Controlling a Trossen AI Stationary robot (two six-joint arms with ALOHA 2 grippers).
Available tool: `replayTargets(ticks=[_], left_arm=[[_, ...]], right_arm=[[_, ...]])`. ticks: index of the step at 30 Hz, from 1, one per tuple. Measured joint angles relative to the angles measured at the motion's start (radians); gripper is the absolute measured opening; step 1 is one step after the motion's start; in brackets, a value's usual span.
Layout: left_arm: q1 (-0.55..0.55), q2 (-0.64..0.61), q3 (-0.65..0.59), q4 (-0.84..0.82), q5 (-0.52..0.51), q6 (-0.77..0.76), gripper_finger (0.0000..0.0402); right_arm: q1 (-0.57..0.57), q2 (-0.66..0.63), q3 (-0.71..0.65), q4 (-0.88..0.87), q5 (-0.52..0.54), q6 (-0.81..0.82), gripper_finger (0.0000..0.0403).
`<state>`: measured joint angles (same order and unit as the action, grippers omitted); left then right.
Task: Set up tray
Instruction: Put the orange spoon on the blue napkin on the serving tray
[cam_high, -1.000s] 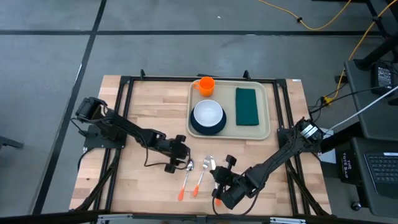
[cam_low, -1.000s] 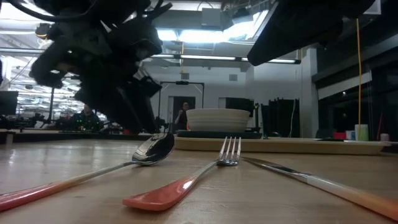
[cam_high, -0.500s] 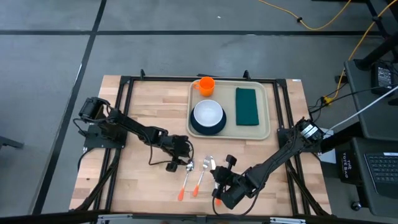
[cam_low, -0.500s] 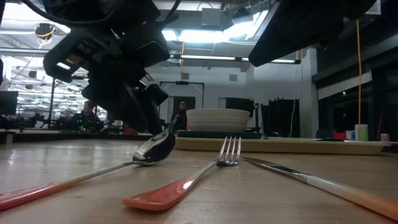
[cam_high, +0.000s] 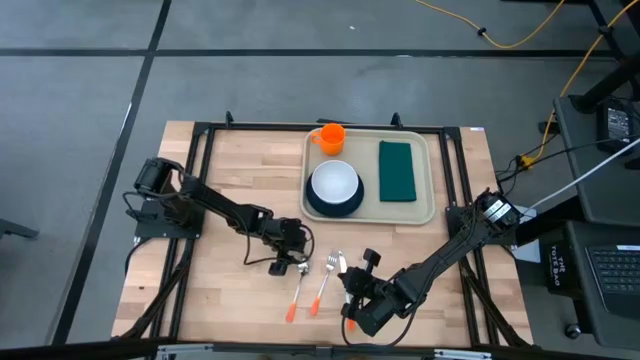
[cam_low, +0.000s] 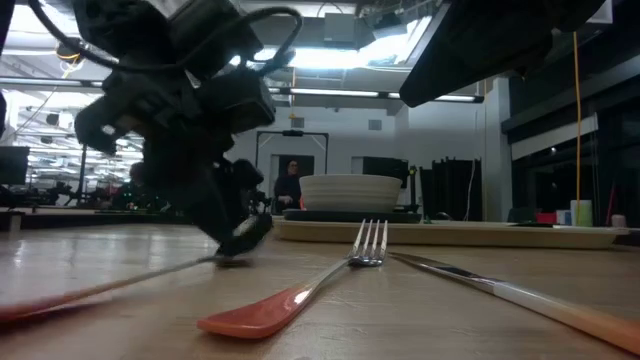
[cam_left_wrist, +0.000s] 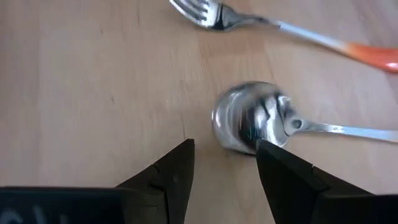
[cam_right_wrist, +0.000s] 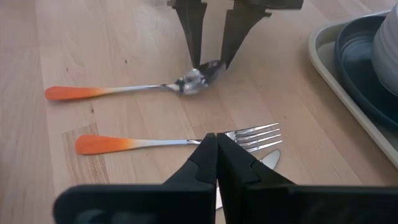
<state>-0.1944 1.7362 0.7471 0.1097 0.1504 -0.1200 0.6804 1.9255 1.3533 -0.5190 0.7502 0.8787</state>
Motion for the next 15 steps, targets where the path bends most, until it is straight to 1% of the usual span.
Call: replayTargets(ticks=[5, 9, 15], left_arm=[[0.0, 0.023, 0.001, 0.028, 0.014, 0.002, 0.0167], [0.006, 0.015, 0.0, 0.027, 0.054, 0.003, 0.0167], [0.008, 0.009, 0.0, 0.027, 0.061, 0.013, 0.0165]], right_arm=[[0.0, 0.0, 0.0, 0.0, 0.0, 0.0, 0.0004], [0.0, 0.0, 0.0, 0.0, 0.0, 0.0, 0.0004], [0.0, 0.0, 0.0, 0.0, 0.0, 0.0, 0.0004]])
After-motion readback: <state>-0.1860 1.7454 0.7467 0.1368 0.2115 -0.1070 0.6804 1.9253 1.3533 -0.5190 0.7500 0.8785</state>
